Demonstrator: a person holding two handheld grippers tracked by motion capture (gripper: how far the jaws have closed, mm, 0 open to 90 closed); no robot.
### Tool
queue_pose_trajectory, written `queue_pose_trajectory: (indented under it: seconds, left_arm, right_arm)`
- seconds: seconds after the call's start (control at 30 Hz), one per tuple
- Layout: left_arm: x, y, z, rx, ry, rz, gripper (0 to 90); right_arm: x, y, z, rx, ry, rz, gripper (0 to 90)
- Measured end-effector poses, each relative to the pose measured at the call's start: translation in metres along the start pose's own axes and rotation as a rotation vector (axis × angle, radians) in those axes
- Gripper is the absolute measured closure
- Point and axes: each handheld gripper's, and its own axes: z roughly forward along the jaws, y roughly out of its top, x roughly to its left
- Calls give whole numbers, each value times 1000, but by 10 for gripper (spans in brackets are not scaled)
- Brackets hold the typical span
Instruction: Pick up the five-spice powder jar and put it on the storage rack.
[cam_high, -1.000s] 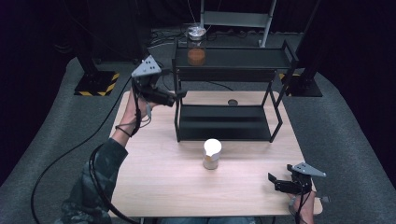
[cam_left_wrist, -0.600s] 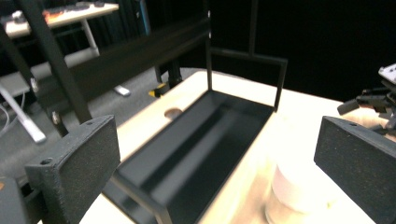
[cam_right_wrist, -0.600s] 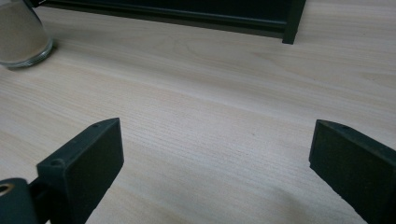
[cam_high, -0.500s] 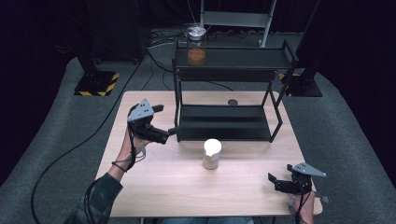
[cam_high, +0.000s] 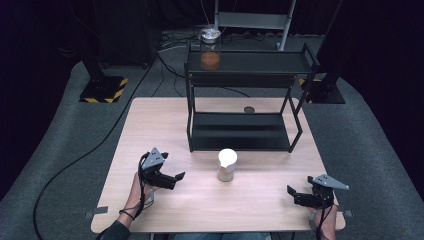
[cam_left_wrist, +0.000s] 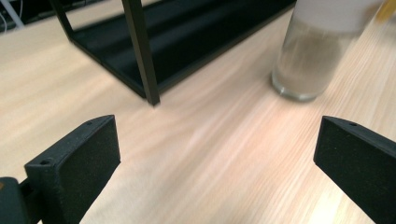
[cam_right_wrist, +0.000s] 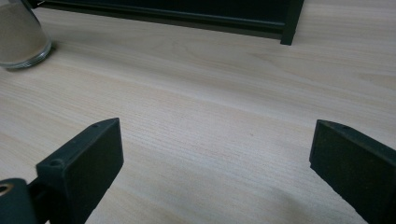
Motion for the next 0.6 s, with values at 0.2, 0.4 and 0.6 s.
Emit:
queue_pose_trajectory:
  seconds: [0.2, 0.4, 0.6]
  left_arm:
    - [-2, -16, 11, 63, 3, -32, 0]
    - [0, -16, 13, 93, -5, -36, 0]
    - [2, -22, 16, 110, -1, -50, 0]
  right_arm:
    - [0, -1, 0, -4, -5, 1, 9]
    - [2, 0, 0, 3, -11, 0, 0]
    - [1, 0, 0, 1, -12, 7, 0]
